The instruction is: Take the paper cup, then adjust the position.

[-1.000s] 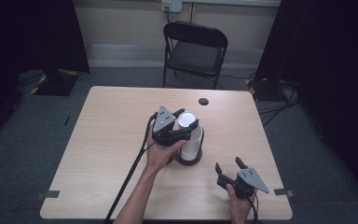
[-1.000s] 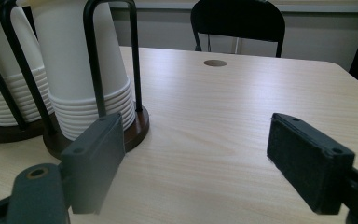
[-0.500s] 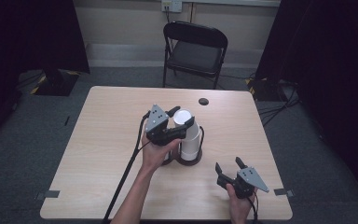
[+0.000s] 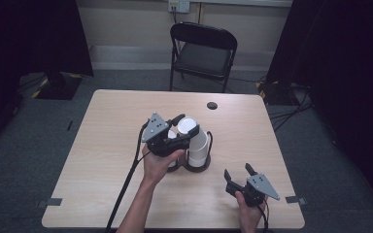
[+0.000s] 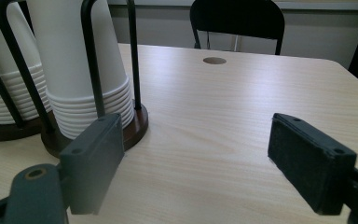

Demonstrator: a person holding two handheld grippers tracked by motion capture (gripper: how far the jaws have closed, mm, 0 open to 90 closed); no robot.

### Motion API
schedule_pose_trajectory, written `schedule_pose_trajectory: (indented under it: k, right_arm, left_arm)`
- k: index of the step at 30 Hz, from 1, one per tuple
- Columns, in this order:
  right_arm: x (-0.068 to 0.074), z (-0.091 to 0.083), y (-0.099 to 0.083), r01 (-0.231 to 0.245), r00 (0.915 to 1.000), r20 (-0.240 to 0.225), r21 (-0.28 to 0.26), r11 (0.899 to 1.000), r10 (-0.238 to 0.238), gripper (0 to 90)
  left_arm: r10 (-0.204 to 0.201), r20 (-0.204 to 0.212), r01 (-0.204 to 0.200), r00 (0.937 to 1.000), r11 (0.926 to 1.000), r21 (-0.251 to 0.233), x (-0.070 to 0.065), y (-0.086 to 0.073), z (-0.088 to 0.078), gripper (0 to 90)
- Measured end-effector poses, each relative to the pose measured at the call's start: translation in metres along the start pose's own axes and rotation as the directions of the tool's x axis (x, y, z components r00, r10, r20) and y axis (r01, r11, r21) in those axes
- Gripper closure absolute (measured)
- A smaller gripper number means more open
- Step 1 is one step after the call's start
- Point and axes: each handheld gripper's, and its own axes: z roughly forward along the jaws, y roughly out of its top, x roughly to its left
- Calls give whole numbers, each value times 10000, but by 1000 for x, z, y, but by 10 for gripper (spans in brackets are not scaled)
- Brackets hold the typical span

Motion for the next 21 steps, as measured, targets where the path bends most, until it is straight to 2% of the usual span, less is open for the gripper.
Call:
schedule_pose_trajectory:
  k: [9,13,17,21]
  right_arm:
    - [0,0,0,-3,10000,-12,-24,10000,3,177]
    - [0,-1,0,8,10000,-38,-36,10000,-8,178]
    - [0,0,0,23,10000,-92,-8,10000,-23,181]
    - [0,0,0,50,10000,-80,-31,10000,-50,181]
  left_arm:
    - [-213,271,207,9994,9996,199,-2,-9,-11,359]
    - [-414,409,414,9983,9991,27,-3,-13,-21,359]
    - [-385,358,384,9986,9993,41,-5,-18,-33,359]
    - [-640,194,639,9978,9979,41,-2,-27,-41,359]
